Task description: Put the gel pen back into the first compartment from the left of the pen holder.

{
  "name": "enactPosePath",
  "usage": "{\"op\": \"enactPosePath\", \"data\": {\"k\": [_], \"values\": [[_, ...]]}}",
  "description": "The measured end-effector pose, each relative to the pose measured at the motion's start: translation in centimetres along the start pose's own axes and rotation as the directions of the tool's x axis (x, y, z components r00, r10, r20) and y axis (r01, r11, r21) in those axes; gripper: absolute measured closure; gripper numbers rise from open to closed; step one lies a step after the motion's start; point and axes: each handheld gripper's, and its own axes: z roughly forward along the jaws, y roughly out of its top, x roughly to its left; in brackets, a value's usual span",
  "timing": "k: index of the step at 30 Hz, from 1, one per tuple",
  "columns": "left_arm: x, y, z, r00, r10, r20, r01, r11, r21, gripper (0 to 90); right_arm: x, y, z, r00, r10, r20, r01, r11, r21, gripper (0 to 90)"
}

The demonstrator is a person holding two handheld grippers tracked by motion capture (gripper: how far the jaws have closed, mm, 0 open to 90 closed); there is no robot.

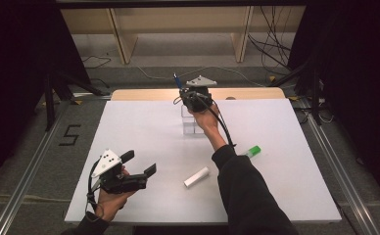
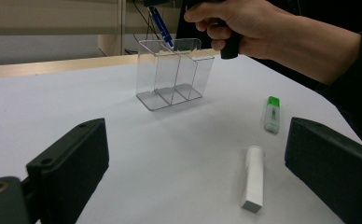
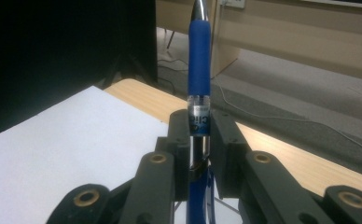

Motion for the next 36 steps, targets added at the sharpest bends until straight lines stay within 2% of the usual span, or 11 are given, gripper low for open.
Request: {"op": "enactPosePath", "data": {"k": [17, 36], "values": [[0.0, 0.0, -0.1, 1.0, 0.001, 0.003, -0.001, 1.0, -0.001, 5.7, 0.3, -1.0, 0.7, 1.0, -0.003, 0.004, 0.003, 1.0, 0.022, 79.7], [0.0, 0.0, 0.0, 1.0, -0.002, 0.003, 0.002, 1.0, -0.002, 5.7, 0.3, -2.2, 0.8, 1.0, 0.001, 0.001, -0.001, 1.0, 0.03, 79.6]]}}
